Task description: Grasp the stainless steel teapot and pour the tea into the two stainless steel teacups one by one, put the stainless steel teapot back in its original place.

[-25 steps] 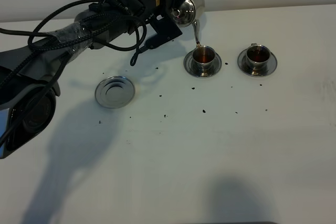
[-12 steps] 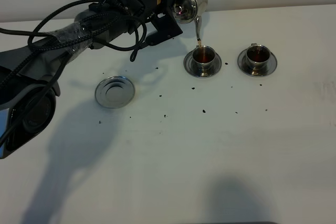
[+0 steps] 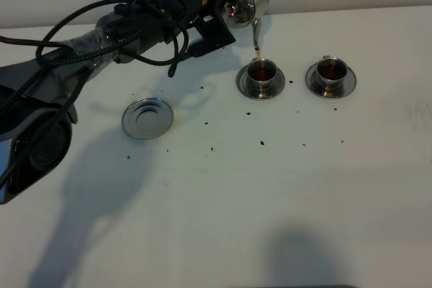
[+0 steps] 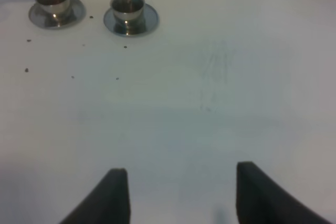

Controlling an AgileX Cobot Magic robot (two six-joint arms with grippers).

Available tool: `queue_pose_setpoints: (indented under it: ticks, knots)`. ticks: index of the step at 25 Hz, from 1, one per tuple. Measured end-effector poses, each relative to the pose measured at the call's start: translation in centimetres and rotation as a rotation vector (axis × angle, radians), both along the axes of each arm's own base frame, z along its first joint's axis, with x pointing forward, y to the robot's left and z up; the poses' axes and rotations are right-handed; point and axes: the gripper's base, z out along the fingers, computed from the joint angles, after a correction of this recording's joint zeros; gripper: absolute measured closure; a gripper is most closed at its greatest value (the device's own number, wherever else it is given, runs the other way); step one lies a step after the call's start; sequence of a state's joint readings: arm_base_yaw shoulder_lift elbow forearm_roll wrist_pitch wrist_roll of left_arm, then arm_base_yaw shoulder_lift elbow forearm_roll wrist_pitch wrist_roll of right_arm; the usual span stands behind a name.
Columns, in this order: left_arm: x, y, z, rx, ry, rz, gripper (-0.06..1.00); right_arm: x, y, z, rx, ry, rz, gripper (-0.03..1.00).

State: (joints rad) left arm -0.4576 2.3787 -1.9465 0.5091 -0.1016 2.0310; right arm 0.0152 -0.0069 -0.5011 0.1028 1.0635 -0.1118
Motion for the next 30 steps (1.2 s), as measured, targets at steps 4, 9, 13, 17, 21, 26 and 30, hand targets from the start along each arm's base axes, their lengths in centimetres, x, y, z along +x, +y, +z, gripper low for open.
queue_pose_setpoints:
  ticks: [4,9,13,17,21,26,30]
  knots:
    - [0.0,0.0,0.1,0.005,-0.011,-0.008,0.72,0.0,0.0,0.0,0.0,0.0,0.0,0.52]
    - [0.0,-0.1,0.1,0.005,-0.013,-0.009,0.72,0.0,0.0,0.0,0.0,0.0,0.0,0.52]
    - [0.0,0.0,0.0,-0.01,0.004,0.004,0.72,0.0,0.0,0.0,0.0,0.0,0.0,0.52]
    - [0.0,0.4,-0.5,-0.024,0.074,0.057,0.72,0.0,0.0,0.0,0.0,0.0,0.0,0.52]
    - [-0.2,0.9,-1.2,-0.01,0.156,0.124,0.72,0.0,0.0,0.0,0.0,0.0,0.0,0.52]
    - [-0.3,1.3,-1.6,-0.084,0.246,0.216,0.72,0.0,0.0,0.0,0.0,0.0,0.0,0.52]
    - [-0.3,1.5,-1.5,-0.173,0.285,0.27,0.72,0.0,0.0,0.0,0.0,0.0,0.0,0.52]
